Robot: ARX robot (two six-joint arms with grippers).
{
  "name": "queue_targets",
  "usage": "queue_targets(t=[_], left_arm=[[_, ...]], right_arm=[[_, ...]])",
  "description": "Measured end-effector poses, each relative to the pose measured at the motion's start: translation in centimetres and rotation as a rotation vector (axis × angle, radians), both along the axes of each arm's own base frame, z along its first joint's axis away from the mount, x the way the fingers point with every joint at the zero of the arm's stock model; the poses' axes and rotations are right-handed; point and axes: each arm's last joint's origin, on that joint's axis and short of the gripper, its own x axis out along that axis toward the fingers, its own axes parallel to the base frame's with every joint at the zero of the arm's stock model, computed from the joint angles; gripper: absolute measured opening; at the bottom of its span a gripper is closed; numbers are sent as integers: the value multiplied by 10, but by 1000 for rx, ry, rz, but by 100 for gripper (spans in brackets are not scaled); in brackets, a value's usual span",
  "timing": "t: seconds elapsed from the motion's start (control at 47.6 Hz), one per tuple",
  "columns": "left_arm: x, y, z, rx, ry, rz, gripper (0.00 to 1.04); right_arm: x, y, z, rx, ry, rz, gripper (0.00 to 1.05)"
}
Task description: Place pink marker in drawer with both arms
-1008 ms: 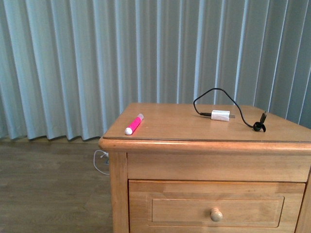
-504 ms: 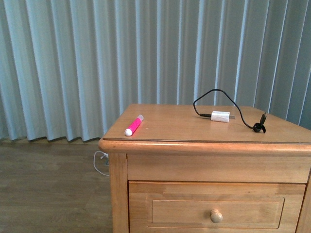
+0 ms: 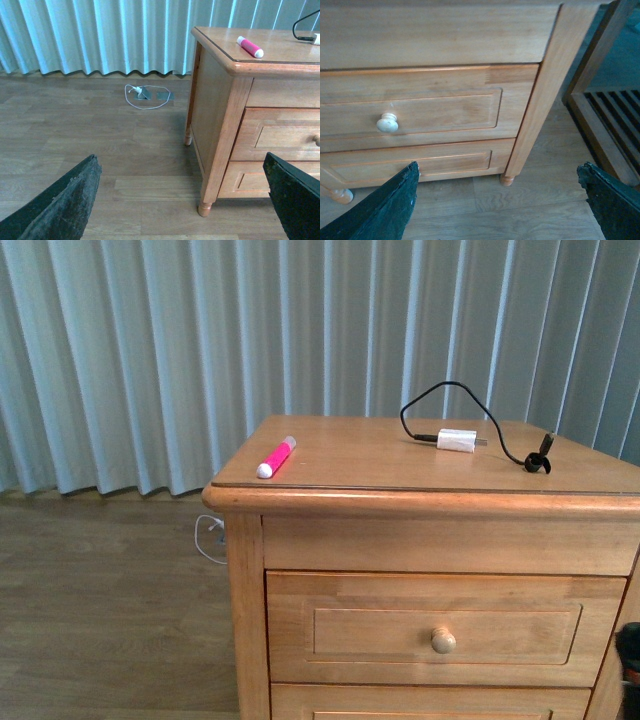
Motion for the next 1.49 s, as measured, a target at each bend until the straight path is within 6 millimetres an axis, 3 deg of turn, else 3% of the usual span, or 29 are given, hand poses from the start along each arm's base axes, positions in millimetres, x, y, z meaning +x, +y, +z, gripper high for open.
queue_targets(t=[0.42, 0.924, 1.197, 1.491], left_arm=[[0, 0, 0, 0, 0, 0, 99], [0, 0, 0, 0, 0, 0, 99], [0, 0, 0, 0, 0, 0, 99], [0, 0, 0, 0, 0, 0, 99]], right_arm=[[74, 39, -41, 17, 121, 157, 96], [128, 66, -71, 33, 127, 209, 96], [144, 71, -75, 43, 121, 201, 96], [147, 71, -82, 54, 138, 192, 96]])
